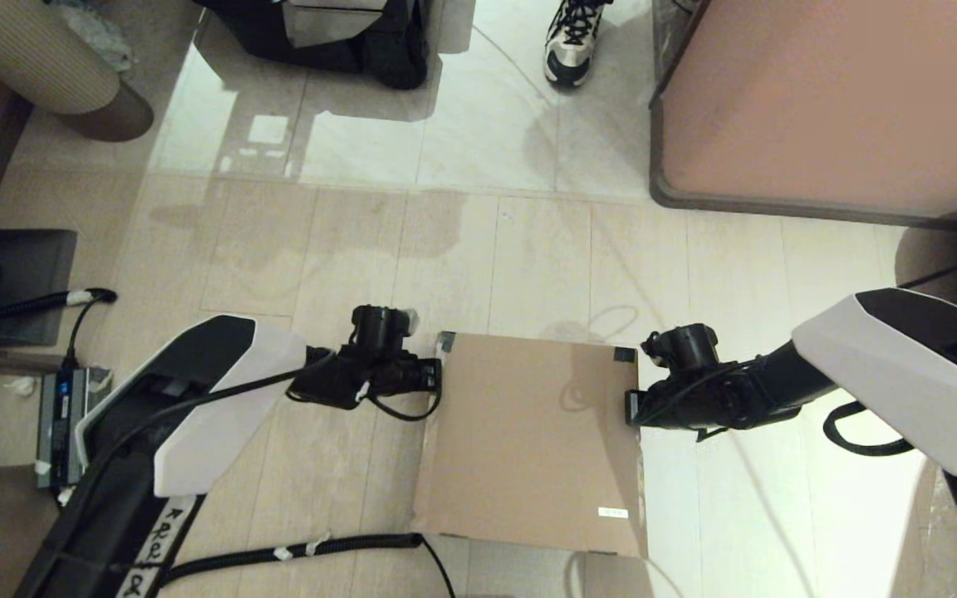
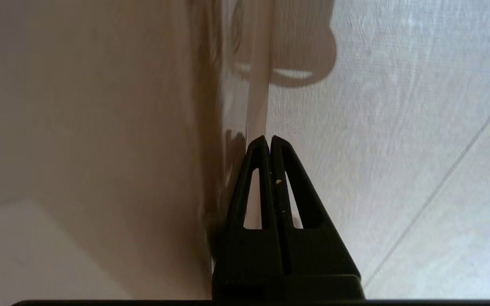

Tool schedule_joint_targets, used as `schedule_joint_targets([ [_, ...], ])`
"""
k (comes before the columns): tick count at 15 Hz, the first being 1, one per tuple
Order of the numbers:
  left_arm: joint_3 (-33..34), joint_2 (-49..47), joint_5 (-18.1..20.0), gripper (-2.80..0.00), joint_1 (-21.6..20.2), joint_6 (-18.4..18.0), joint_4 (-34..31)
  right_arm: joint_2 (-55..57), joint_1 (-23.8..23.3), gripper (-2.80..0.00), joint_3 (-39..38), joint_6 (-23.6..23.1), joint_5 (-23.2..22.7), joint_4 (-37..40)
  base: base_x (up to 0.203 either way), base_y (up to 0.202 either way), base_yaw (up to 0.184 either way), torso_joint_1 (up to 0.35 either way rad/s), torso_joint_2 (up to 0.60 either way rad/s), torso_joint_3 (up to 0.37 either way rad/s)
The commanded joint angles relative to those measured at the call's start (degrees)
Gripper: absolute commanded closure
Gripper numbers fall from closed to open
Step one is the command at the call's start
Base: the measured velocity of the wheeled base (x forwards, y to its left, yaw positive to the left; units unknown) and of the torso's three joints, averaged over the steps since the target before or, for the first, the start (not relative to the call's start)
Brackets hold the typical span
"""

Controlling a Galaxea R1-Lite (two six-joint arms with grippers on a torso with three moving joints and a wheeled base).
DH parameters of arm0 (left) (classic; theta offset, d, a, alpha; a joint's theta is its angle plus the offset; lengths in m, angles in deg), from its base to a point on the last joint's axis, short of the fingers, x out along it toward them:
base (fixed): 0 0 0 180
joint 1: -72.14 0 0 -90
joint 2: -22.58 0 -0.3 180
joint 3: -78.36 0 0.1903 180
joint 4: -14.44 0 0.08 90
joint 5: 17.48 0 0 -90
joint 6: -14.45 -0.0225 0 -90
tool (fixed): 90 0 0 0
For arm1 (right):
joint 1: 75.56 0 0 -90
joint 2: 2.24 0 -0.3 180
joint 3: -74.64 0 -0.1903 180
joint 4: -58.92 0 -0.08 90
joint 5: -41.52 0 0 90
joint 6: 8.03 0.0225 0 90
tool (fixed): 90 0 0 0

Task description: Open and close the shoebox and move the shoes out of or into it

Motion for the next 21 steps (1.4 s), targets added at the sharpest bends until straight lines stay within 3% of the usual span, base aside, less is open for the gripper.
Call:
schedule_joint_targets([
  [1, -3.7, -1.6, 0.1, 0.00, 0.1, 0.2, -0.5, 1.5, 0.5, 0.00, 3.2, 0.6, -0.2, -0.2, 0.000, 0.000, 0.000, 0.000, 0.00, 0.000],
  [5, -6.8, -3.1, 0.5, 0.00, -0.1, 0.7, 0.4, 2.6, 0.6, 0.00, 8.0, 2.1, 0.0, 0.4, 0.000, 0.000, 0.000, 0.000, 0.00, 0.000],
  [7, -6.8, -3.1, 1.7, 0.00, -0.1, 2.8, 3.9, 3.0, 0.6, 0.00, 8.8, 3.3, 1.3, 0.0, 0.000, 0.000, 0.000, 0.000, 0.00, 0.000],
  [12, -6.8, -2.9, 2.3, 0.00, -0.1, 4.5, 14.4, 2.4, 0.7, 0.00, 8.6, 5.6, 5.8, -3.3, 0.000, 0.000, 0.000, 0.000, 0.00, 0.000],
  [14, -5.5, -0.6, 1.6, 0.00, -0.6, 4.3, 14.0, -1.5, 0.6, 0.00, 5.8, 5.8, 6.2, -2.7, 0.000, 0.000, 0.000, 0.000, 0.00, 0.000],
  [21, 16.8, 16.6, -0.6, 0.00, -5.1, 4.4, 11.0, -18.3, 0.6, 0.00, -14.3, 6.8, 7.5, -0.2, 0.000, 0.000, 0.000, 0.000, 0.00, 0.000],
])
